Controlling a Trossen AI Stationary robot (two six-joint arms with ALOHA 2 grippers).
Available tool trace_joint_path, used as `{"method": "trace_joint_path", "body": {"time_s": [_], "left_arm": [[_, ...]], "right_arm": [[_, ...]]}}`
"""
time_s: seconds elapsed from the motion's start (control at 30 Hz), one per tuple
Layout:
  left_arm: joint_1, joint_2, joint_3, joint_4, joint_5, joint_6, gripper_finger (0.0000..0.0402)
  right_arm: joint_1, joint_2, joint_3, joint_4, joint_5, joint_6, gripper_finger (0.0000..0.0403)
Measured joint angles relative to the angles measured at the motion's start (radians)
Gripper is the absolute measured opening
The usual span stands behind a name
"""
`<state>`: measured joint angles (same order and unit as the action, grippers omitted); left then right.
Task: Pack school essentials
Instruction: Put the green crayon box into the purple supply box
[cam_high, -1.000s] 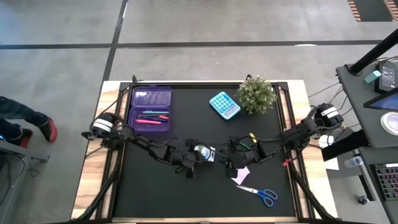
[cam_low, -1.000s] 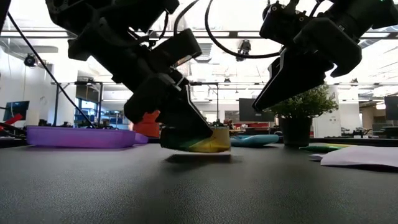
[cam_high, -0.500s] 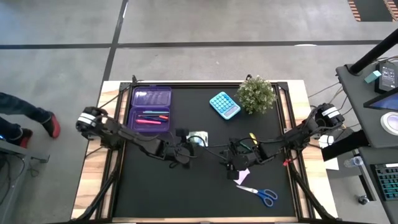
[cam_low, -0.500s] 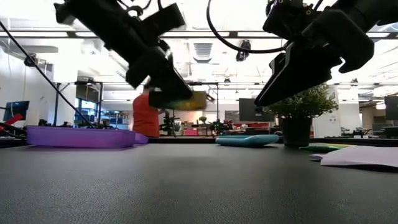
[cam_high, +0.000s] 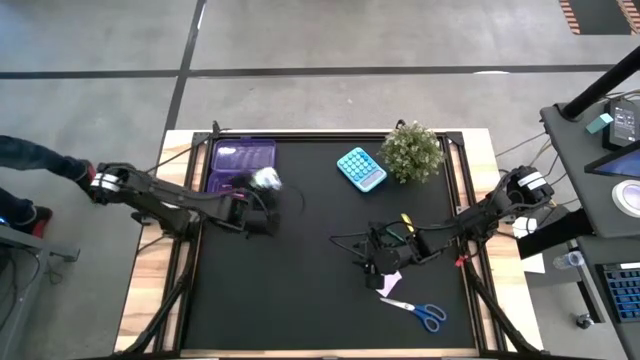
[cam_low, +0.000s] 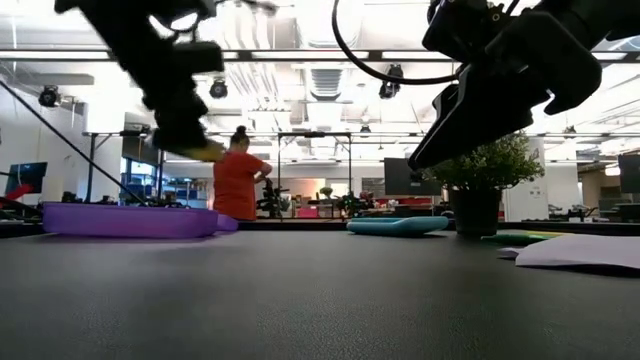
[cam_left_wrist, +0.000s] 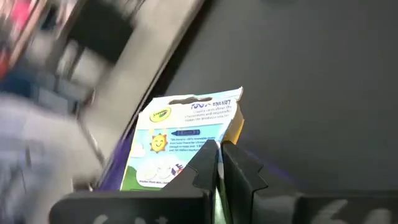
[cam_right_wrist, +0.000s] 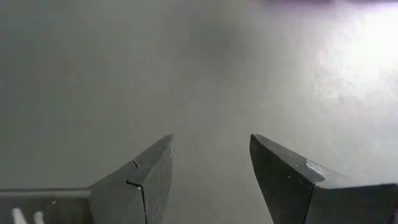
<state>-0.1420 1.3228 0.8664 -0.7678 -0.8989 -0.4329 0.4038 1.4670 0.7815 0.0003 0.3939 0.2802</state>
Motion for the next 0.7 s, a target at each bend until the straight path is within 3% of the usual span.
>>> {"method": "trace_joint_path", "body": {"time_s": [0.23, 0.37, 0.57, 0.7], "left_arm": [[0.137, -0.061, -0.168, -0.012, 0.007, -0.472, 0.0000], [0.165, -0.061, -0.205, -0.005, 0.005, -0.559, 0.0000], [0.174, -0.059, -0.214, -0.015, 0.003, -0.557, 0.0000], [0.200, -0.059, -0.216, -0.122, 0.001, -0.665, 0.0000]], "right_arm": [[0.000, 0.000, 0.000, 0.010, 0.000, -0.002, 0.0201], [0.000, 0.000, 0.000, 0.011, 0.000, -0.009, 0.0201], [0.000, 0.000, 0.000, 0.012, 0.000, -0.012, 0.0201], [0.000, 0.000, 0.000, 0.012, 0.000, -0.011, 0.0201]]}}
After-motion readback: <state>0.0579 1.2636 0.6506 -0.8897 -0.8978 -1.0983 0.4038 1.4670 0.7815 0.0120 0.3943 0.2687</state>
